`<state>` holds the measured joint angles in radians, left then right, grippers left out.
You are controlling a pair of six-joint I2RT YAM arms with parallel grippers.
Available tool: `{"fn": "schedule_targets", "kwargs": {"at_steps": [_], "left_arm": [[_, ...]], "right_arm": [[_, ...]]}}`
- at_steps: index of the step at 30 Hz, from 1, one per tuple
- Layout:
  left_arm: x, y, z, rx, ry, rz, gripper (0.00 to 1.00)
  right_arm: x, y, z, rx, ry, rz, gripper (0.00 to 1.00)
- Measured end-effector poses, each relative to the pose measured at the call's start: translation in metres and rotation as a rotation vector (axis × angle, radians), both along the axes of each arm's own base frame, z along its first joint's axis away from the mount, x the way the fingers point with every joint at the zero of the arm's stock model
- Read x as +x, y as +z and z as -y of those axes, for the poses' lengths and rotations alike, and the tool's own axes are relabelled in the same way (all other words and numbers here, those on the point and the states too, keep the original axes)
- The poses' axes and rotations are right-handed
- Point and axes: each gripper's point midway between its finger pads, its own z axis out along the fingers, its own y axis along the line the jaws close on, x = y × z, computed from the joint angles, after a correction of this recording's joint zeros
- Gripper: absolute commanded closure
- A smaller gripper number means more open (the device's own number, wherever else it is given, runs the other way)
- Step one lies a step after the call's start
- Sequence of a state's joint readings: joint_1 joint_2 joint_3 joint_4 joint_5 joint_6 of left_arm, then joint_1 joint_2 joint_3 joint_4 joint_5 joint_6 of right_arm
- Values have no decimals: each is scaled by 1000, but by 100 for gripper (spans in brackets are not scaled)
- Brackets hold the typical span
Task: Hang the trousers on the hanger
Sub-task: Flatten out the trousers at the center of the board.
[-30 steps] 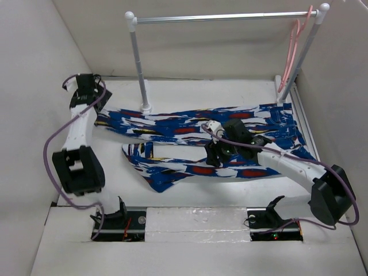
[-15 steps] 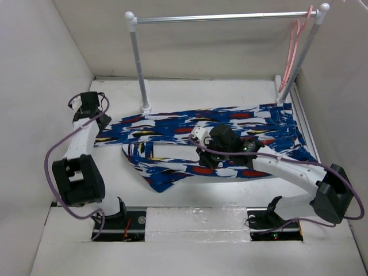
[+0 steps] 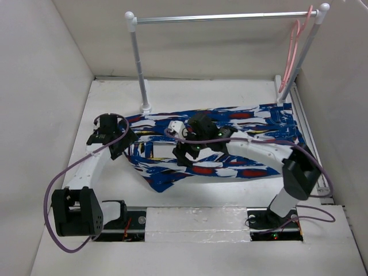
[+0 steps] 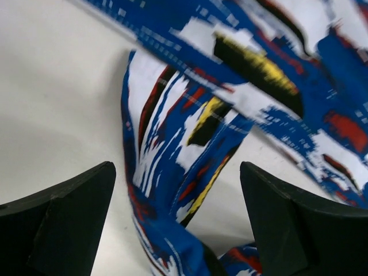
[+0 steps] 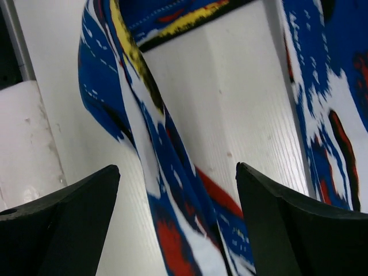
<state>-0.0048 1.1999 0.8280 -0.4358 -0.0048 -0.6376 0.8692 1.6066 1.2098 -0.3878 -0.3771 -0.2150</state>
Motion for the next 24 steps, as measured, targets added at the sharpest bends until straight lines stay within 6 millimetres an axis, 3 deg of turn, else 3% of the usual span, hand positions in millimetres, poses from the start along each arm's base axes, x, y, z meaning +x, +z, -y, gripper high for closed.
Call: {"fn": "schedule_targets", "kwargs": {"at_steps": [4,6,7,8,9,10,14,16,18,21,24], "left_arm": [[-18,-21,4,-20,-15,-73,21],[-21,-31,6,-31,-20,-99,32],[-23,-37,8,-40,-22,-113,38],[-25,-42,9,-43,-23,-124,47],[-26,-48,9,-48,-20,-135,83],[-27,-52,10,-55,-16,-145,100],[-26,-53,9,-47,-14,-166,100],[-16,-31,5,-24,-7,-131,100],[0,9,2,-6,-5,-45,100],[14,98,1,26,-2,161,100],[1,166,6,40,7,348,100]], "right_arm": [[4,-16,-33,1,83,-37,19],[0,-24,-43,-2,120,-59,31],[-3,-28,-47,-2,140,-69,47],[-6,-31,-49,-3,155,-78,82],[-9,-33,-50,-4,165,-89,96],[-11,-35,-51,-6,166,-103,100],[-13,-30,-50,-3,162,-93,100],[-13,-18,-44,-1,146,-56,100],[-12,5,-37,17,130,1,100],[-15,52,-32,101,139,104,100],[-23,82,-31,173,175,168,100]]}}
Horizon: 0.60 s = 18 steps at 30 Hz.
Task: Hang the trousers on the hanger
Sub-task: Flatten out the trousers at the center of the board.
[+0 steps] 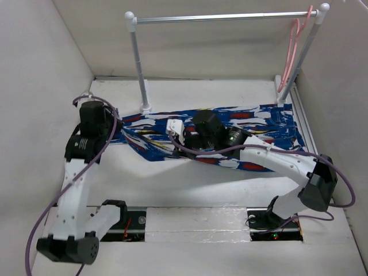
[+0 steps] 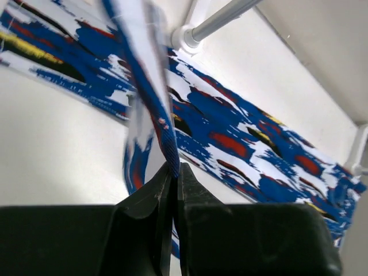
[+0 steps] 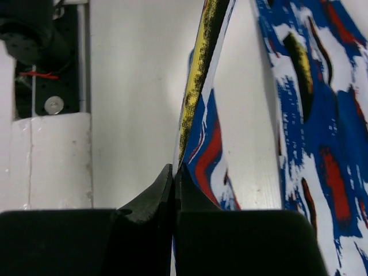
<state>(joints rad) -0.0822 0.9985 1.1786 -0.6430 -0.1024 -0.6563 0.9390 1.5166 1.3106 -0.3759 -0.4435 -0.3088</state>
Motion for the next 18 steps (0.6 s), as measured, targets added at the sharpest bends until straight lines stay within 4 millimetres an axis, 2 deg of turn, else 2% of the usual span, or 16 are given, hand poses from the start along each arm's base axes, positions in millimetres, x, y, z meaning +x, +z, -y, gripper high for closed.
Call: {"fn": "schedule_targets", "kwargs": {"at_steps": [1,3,5,6,8,9,10,11,13,15,17,18], "left_arm": [[-9,6,0,-2,6,19,100],[-30,2,-4,-19,49,18,100],[-55,-20,-13,-25,106,-37,100],[-67,-32,-16,-29,132,-68,89],[-89,-52,-28,-16,206,-113,63],[-96,-55,-35,-10,250,-110,45],[-102,-53,-41,-10,287,-89,41],[-108,-48,-45,-17,317,-56,38],[-115,-36,-54,-25,368,18,34],[-122,-23,-60,-25,400,76,40],[-118,-15,-64,-12,411,100,42],[-114,-15,-63,-3,406,94,45]], "right_arm": [[-11,2,0,7,24,5,100],[-29,-11,-6,-13,86,-13,100],[-50,-42,-14,-71,160,-53,100],[-60,-58,-17,-104,192,-76,98],[-81,-95,-13,-197,245,-139,66],[-93,-115,-3,-259,263,-181,53],[-105,-131,9,-320,278,-223,39],[-115,-143,22,-375,288,-260,35],[-126,-154,40,-442,293,-306,33],[-128,-151,47,-461,291,-314,32],[-127,-142,50,-457,285,-300,38],[-126,-137,51,-453,281,-290,45]]}}
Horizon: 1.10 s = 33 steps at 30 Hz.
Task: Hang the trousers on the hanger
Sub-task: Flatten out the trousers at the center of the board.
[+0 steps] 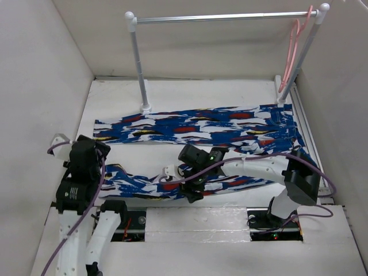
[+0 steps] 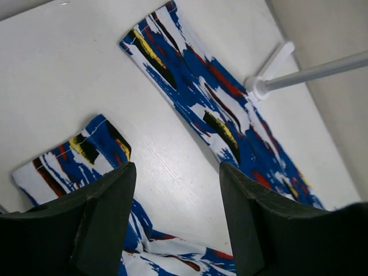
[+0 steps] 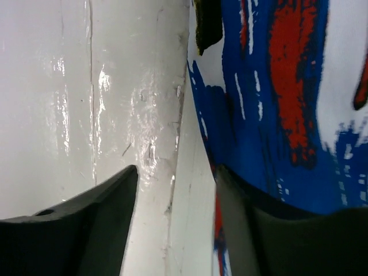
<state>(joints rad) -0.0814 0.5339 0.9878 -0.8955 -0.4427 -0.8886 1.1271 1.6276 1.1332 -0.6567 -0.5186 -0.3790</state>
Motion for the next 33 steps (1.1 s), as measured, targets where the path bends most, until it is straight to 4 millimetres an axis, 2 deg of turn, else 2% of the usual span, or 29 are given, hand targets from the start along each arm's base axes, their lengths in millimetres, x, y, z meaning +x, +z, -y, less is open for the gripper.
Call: {"fn": "schedule_targets", "kwargs": {"at_steps": [1,3,4,6,7,8,9,10,13,15,17,21,23,25,26,30,33], "left_arm": [[5,-2,1,7,-8,-17,47],[21,-11,6,20,-45,-70,48],[30,-19,9,21,-65,-105,48],[44,-41,15,19,-100,-178,47],[50,-50,20,12,-124,-196,46],[50,-69,20,13,-125,-260,46],[50,-81,22,9,-135,-296,46],[48,-90,23,4,-144,-317,46],[46,-93,26,-1,-163,-316,45],[49,-87,27,1,-174,-281,45],[52,-84,29,2,-186,-265,44],[52,-89,32,-1,-206,-267,44],[52,-91,33,-5,-215,-270,44],[54,-91,36,-12,-227,-265,44],[56,-90,37,-16,-233,-259,44],[60,-88,42,-29,-252,-242,44],[60,-88,43,-33,-257,-237,44]], "right_arm": [[2,5,0,10,-1,13,65],[9,14,-1,31,-17,33,94],[13,18,-1,43,-33,41,100],[27,24,-2,67,-78,53,100],[37,26,-3,83,-106,60,88],[48,27,-6,103,-131,71,88],[58,27,-8,109,-157,75,77],[68,27,-13,113,-178,81,59],[106,17,-49,135,-203,119,44],[129,1,-72,136,-211,134,44],[142,-19,-86,120,-214,131,43],[149,-53,-85,66,-216,110,43],[157,-50,-87,82,-230,123,50],[159,-52,-84,80,-241,118,61],[160,-54,-81,74,-247,115,62],[162,-55,-79,74,-256,102,56],[156,-55,-76,89,-244,81,53]]}}
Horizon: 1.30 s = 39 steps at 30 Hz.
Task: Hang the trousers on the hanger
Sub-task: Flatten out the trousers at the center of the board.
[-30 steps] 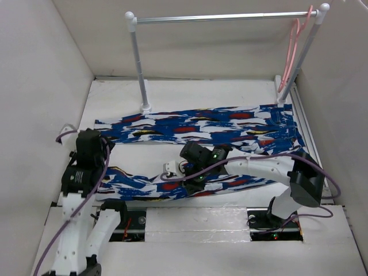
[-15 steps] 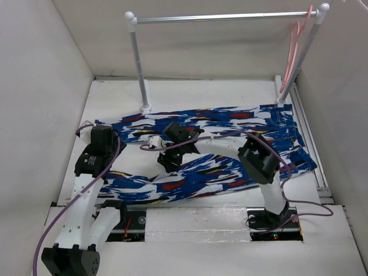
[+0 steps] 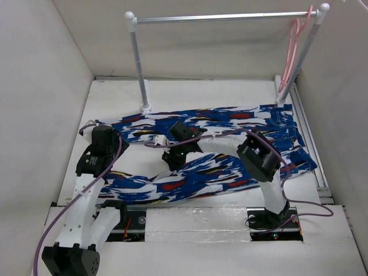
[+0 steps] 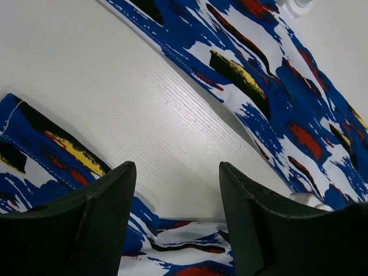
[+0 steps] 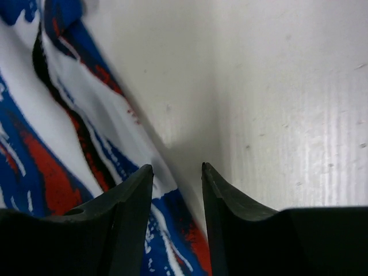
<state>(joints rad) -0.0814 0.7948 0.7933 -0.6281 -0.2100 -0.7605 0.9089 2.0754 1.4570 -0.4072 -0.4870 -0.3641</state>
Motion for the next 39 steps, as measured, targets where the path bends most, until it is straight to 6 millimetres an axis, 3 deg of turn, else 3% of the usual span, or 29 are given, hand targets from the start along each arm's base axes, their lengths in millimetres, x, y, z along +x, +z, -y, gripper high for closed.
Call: {"fn": "schedule_targets", "kwargs": {"at_steps": [3,6,7,9,16,25,26,29,30,33,37,38,39], "left_arm": [[-1,-2,0,0,0,-2,44],[-2,-3,0,0,0,-3,44],[-2,-3,0,0,0,-4,44],[-1,-3,0,0,0,-5,44],[0,-17,7,-26,-20,-48,45],[9,-42,-2,-42,37,-133,42],[10,-46,-5,-36,53,-139,41],[11,-59,-11,-15,90,-171,40],[11,-64,-13,-7,105,-185,40],[12,-74,-19,11,142,-210,40],[12,-86,-23,15,187,-220,41],[12,-90,-24,12,196,-227,42],[12,-95,-24,10,205,-237,42]], "right_arm": [[-12,1,6,9,26,-35,52],[-21,1,7,16,56,-67,67],[-24,0,9,12,62,-74,84],[-27,-1,10,7,73,-86,100],[-14,1,10,24,0,-104,100],[62,25,10,107,-211,-5,100],[69,26,12,112,-230,4,96],[82,29,14,133,-277,14,70],[87,31,15,144,-287,22,52],[91,41,15,169,-296,30,43],[82,69,14,212,-281,56,46],[78,78,15,224,-277,63,53],[71,89,17,239,-270,73,74]]}}
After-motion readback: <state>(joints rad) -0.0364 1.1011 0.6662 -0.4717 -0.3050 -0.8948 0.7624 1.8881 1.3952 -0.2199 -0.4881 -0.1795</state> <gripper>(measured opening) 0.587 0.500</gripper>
